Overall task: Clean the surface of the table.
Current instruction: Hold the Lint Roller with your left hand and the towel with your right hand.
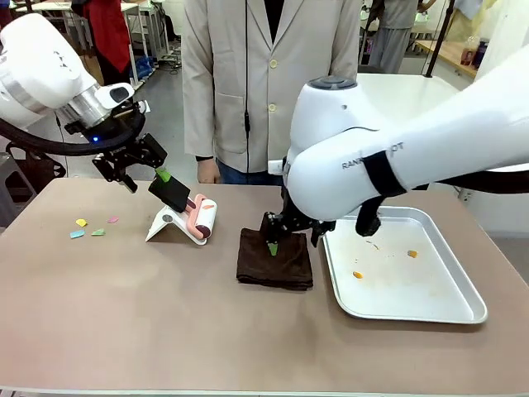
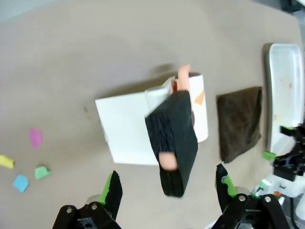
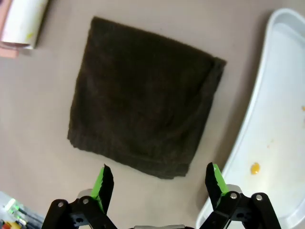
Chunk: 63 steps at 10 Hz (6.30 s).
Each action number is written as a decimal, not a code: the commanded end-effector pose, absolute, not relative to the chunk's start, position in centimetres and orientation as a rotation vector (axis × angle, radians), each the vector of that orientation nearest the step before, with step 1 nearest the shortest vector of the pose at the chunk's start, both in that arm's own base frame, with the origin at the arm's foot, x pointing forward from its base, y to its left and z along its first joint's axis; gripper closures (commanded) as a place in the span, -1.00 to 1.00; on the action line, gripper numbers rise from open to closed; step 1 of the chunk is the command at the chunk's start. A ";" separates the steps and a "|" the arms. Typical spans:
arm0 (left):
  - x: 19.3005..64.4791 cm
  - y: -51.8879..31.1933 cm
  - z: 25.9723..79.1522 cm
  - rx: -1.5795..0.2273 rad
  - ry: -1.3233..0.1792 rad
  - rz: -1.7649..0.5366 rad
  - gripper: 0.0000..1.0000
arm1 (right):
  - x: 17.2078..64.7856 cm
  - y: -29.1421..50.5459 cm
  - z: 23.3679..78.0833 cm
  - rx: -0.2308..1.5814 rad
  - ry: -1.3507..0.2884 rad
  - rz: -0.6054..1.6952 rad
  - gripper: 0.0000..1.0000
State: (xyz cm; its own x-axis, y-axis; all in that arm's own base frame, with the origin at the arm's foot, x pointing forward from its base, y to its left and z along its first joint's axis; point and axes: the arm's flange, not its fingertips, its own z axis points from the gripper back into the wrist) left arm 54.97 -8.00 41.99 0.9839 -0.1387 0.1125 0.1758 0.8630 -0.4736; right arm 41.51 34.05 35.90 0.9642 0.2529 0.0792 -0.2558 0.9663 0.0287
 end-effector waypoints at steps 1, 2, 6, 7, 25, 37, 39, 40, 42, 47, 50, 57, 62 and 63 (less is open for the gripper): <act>57.2 -6.5 41.2 -0.636 -0.061 -0.155 -1.00 | 42.8 35.2 35.5 0.042 -0.034 0.237 -1.00; 57.4 -6.3 40.2 -0.687 -0.051 -0.155 -1.00 | 43.2 35.0 35.1 0.039 -0.018 0.221 -1.00; 57.0 -6.3 38.9 -0.755 -0.048 -0.149 -1.00 | 44.8 34.8 33.5 -0.032 -0.001 0.100 -1.00; 56.9 -6.2 38.9 -0.754 -0.058 -0.155 -1.00 | 45.1 34.6 33.0 0.017 -0.024 0.080 -1.00; 56.3 -8.3 39.1 -0.733 -0.074 -0.163 1.00 | 46.6 32.4 29.4 0.120 -0.015 0.034 1.00; 53.1 -8.3 43.5 -0.875 -0.124 -0.163 0.64 | 45.2 27.8 35.0 0.480 -0.055 0.135 1.00; 50.5 -7.2 45.6 -0.940 -0.152 -0.173 0.64 | 43.7 23.6 38.0 0.794 -0.050 0.237 1.00; 49.2 -6.7 46.5 -0.992 -0.152 -0.213 0.64 | 43.0 21.7 38.9 0.979 -0.019 0.325 1.00; 46.0 -4.2 48.0 -1.083 -0.190 -0.301 0.64 | 41.7 17.7 40.2 1.186 -0.010 0.376 1.00; 39.9 10.4 44.8 -1.183 -0.204 -0.319 0.64 | 39.0 4.5 41.6 1.417 -0.121 0.274 1.00; 37.7 21.3 40.1 -1.348 -0.220 -0.325 0.64 | 38.1 -5.8 39.8 1.500 -0.161 0.044 1.00; 32.6 28.8 34.5 -1.417 -0.286 -0.063 0.64 | 35.1 -16.7 31.9 1.467 -0.257 -0.248 1.00; 32.0 29.7 34.6 -1.374 -0.310 -0.136 0.64 | 35.4 -16.7 31.8 1.452 -0.209 -0.251 1.00; 32.0 29.7 34.6 -1.374 -0.310 -0.136 0.64 | 35.4 -16.7 31.8 1.452 -0.209 -0.251 1.00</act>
